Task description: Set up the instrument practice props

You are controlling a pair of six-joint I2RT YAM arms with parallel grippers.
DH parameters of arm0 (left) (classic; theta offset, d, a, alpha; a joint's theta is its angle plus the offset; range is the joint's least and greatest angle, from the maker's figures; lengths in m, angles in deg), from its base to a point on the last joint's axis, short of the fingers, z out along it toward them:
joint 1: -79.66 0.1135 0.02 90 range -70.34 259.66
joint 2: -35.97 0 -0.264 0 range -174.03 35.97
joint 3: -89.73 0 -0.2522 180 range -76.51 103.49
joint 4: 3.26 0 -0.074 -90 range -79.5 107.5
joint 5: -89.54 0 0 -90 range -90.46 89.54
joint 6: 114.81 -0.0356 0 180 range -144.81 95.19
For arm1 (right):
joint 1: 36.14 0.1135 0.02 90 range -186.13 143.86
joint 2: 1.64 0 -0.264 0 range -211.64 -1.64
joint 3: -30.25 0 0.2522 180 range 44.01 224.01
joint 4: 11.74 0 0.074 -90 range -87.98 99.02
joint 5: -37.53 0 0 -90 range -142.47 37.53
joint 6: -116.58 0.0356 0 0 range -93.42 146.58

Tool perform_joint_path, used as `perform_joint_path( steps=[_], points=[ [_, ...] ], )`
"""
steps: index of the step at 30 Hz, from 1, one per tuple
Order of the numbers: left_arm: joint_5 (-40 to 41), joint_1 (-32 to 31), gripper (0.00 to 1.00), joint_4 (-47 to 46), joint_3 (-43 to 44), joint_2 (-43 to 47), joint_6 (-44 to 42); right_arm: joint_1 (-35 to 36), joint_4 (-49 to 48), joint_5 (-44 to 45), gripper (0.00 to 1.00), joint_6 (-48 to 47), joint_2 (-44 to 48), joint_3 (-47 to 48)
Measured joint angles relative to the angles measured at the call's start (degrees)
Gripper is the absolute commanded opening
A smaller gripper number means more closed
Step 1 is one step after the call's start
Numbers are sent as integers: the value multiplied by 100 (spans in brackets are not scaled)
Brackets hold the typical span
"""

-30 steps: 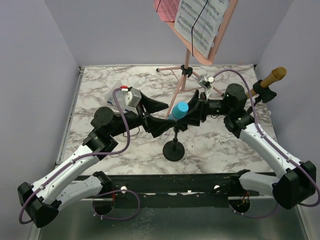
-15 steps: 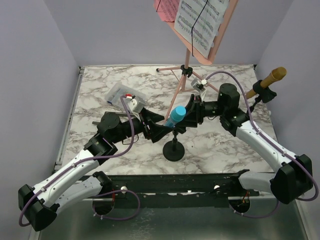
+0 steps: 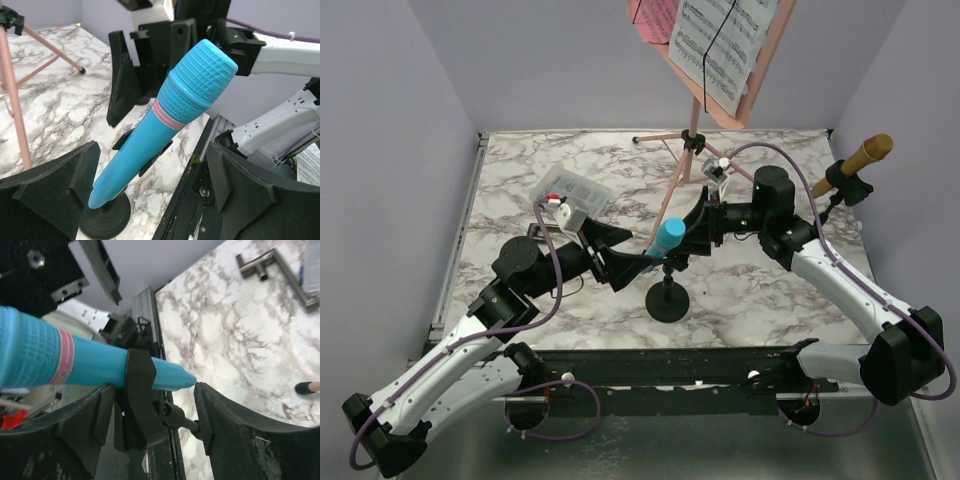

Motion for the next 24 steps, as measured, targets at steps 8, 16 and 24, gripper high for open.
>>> perform_joint_path(
  steps=[8, 16, 24],
  points=[
    [1134, 0, 99, 798, 800, 205, -2, 17, 2461, 2771, 99, -415, 463, 1836],
    [2758, 0, 99, 1287, 2398, 549, -568, 26, 4356, 5995, 100, -1027, 1130, 3539],
    [3165, 0, 99, 1349, 3633, 481, -1204, 26, 4503, 6822, 100, -1613, 2039, 4511]
  ],
)
